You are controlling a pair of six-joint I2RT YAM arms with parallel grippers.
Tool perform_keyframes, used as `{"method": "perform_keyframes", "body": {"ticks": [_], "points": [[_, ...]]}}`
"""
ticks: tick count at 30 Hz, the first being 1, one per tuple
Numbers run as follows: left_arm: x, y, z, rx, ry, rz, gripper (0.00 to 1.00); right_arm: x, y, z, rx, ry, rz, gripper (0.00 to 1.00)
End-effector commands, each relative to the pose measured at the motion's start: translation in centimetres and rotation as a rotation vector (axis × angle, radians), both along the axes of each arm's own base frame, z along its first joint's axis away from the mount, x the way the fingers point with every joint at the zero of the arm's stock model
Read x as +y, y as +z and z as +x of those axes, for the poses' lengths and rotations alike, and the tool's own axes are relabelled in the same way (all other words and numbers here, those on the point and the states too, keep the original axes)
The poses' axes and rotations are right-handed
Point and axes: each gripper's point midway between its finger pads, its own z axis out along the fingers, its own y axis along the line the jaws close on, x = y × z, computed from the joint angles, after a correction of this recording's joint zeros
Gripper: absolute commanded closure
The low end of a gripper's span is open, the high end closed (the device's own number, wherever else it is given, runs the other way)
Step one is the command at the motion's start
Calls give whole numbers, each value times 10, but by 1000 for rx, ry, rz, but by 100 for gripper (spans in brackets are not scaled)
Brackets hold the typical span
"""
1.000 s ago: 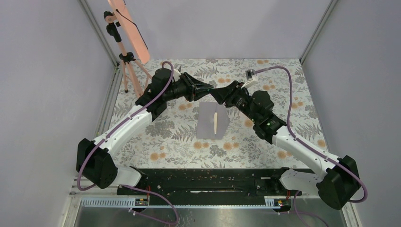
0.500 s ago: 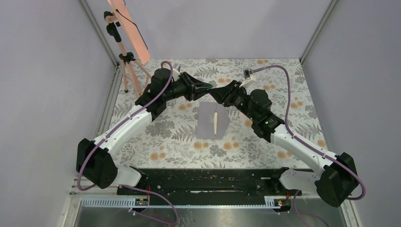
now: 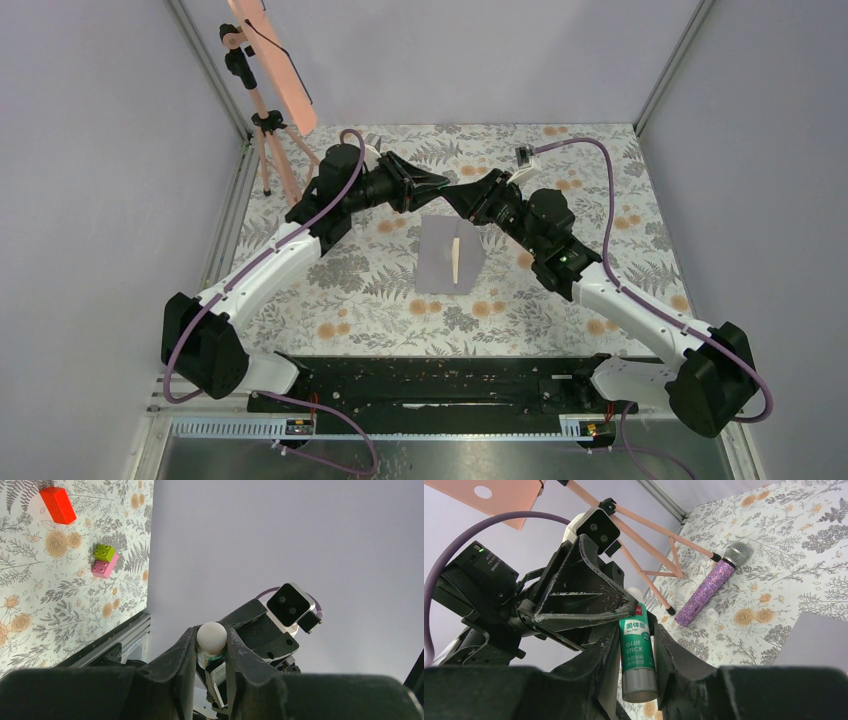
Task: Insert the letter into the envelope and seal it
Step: Unscrew the solid glue, then adjust the envelope at the center of the board.
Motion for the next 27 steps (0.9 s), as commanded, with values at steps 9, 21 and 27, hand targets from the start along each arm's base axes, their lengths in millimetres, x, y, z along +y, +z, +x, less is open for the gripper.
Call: {"method": "perform_keyframes", "body": {"ticks": [9, 21, 27], "points": [[1, 23, 0, -25, 9, -85, 100, 6, 51, -9, -97, 40, 132, 100], [4, 21, 1, -23, 27, -80, 100, 4, 58, -16, -115, 61, 139, 62], [5, 19, 1, -18, 28, -77, 100, 4, 65, -19, -131, 68, 142, 54]]}}
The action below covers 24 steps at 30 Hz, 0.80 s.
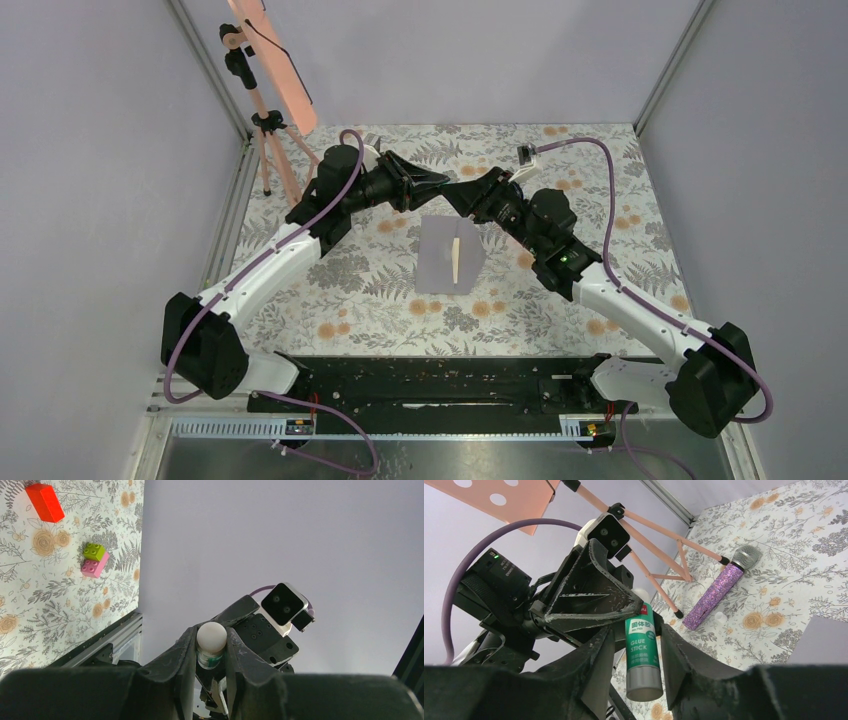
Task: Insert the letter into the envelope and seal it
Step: Adjust the envelope at the center of the board.
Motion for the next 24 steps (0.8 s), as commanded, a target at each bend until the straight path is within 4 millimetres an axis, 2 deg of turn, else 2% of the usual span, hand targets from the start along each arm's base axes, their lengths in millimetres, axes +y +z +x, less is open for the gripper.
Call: {"method": "perform_keyframes", "body": {"ticks": [1, 3, 5, 8, 9, 12, 14, 22, 23, 24], "points": [[4, 14, 0, -21, 28, -39, 100, 4, 59, -18, -129, 68, 107, 51], [4, 14, 1, -21, 29, -39, 100, 4, 59, -18, -129, 71, 105, 47], [5, 14, 1, -20, 30, -38, 100, 4, 60, -19, -131, 73, 108, 47], [5, 14, 1, -22, 29, -41, 100, 4, 60, -19, -132, 71, 109, 53], [5, 14, 1, -24, 28, -41, 100, 4, 59, -19, -130, 70, 112, 59], [5, 14, 0, -24, 28, -41, 100, 4, 58, -18, -124, 67, 118, 89], [5, 13, 0, -22, 28, -41, 100, 4, 57, -17, -116, 63, 119, 100], [3, 14, 0, -31, 14, -43, 100, 2, 53, -17, -106, 52, 117, 100], [2, 12, 0, -31, 4, -39, 92, 1, 53, -17, -109, 48, 110, 100], [2, 11, 0, -33, -5, -31, 79, -2, 50, -16, -107, 34, 94, 100]]}}
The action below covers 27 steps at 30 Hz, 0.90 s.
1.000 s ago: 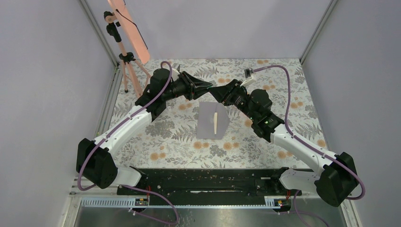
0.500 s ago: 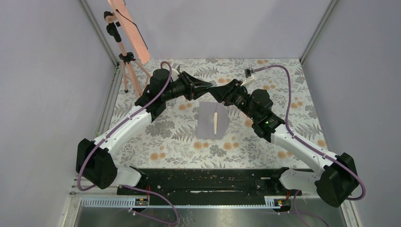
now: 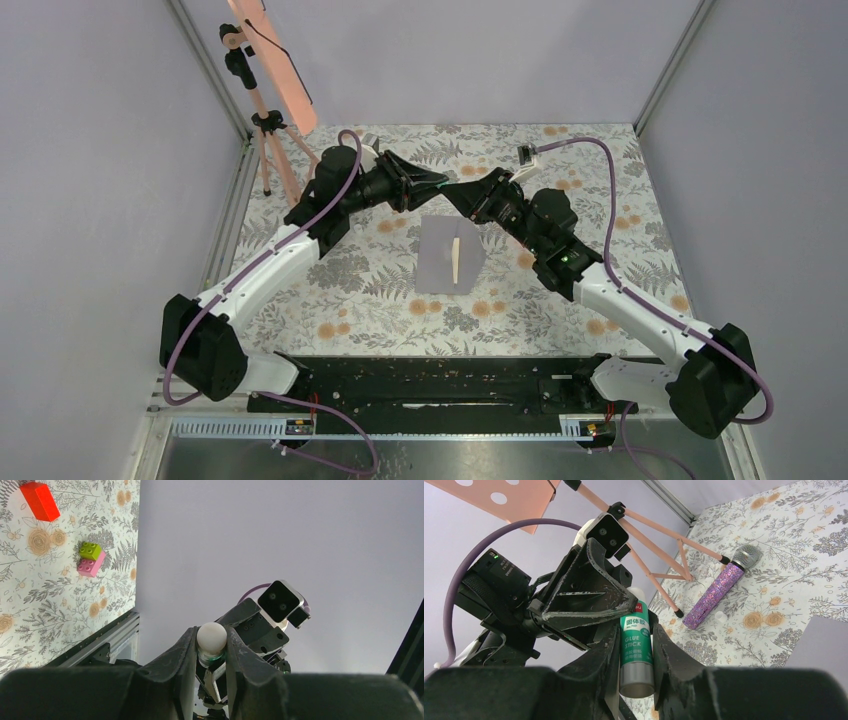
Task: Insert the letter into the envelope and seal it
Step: Adjust the envelope at the center of the board.
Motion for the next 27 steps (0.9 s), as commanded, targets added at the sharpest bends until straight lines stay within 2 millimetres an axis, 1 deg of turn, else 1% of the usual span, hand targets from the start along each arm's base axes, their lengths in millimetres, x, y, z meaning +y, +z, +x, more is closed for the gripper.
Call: {"method": "perform_keyframes", "body": {"ticks": [1, 3, 4, 5, 8, 12, 13, 15, 17, 19, 20, 23, 27], "points": [[-1, 8, 0, -33, -13, -5, 66, -4, 42, -14, -90, 12, 64, 100], [-1, 1, 0, -39, -25, 42, 44, -13, 29, -14, -72, -24, -10, 100], [0, -3, -1, -37, -26, 69, 36, -20, 20, -13, -60, -48, -54, 100], [1, -10, -2, -32, -30, 99, 30, -27, 6, -13, -37, -66, -97, 100], [5, -34, -5, -1, -53, 185, 27, -52, -37, -15, 66, -114, -208, 100], [6, -77, -8, 39, -106, 296, 28, -91, -88, -24, 200, -175, -303, 100], [8, -92, -9, 43, -116, 350, 28, -101, -104, -28, 251, -184, -339, 100], [17, -125, -6, 59, -128, 487, 28, -116, -121, -34, 302, -202, -391, 100], [27, -157, 0, 78, -137, 619, 28, -126, -129, -40, 326, -207, -444, 100], [28, -179, 9, 71, -173, 693, 29, -129, -132, -43, 333, -202, -479, 100], [28, -188, 14, 77, -181, 722, 29, -130, -135, -44, 340, -195, -493, 100], [25, -206, 39, 73, -183, 801, 30, -126, -136, -44, 353, -172, -501, 100], [21, -217, 94, 30, -150, 922, 30, -118, -136, -43, 374, -139, -492, 100]]}}
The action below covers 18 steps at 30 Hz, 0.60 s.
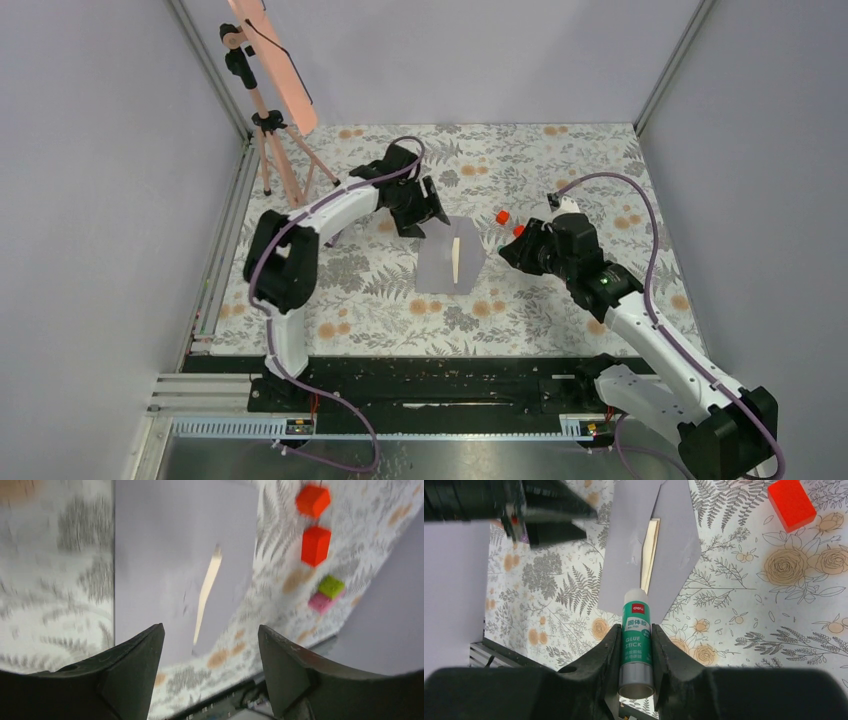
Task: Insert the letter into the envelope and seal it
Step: Adjust the envelope at the center of the board.
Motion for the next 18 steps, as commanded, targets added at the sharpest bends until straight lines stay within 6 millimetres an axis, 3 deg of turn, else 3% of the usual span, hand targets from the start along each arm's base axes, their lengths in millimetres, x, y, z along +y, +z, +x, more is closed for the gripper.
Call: {"method": "perform_keyframes", "body": {"ticks": [1, 7, 10, 13, 18], "points": [[5, 7, 66, -159, -19, 151, 30, 6, 16, 3, -14, 34, 12, 100], [-5, -10, 136, -217, -12, 162, 36, 6, 15, -4, 2, 47, 22, 100], [-12, -26, 151, -218, -35, 152, 38, 8, 16, -8, 7, 54, 42, 100], [-10, -47, 155, -196, -42, 170, 37, 8, 16, -10, 11, 48, 55, 100], [-6, -65, 129, -121, -86, 160, 38, 8, 12, -10, 21, 44, 51, 100]]}}
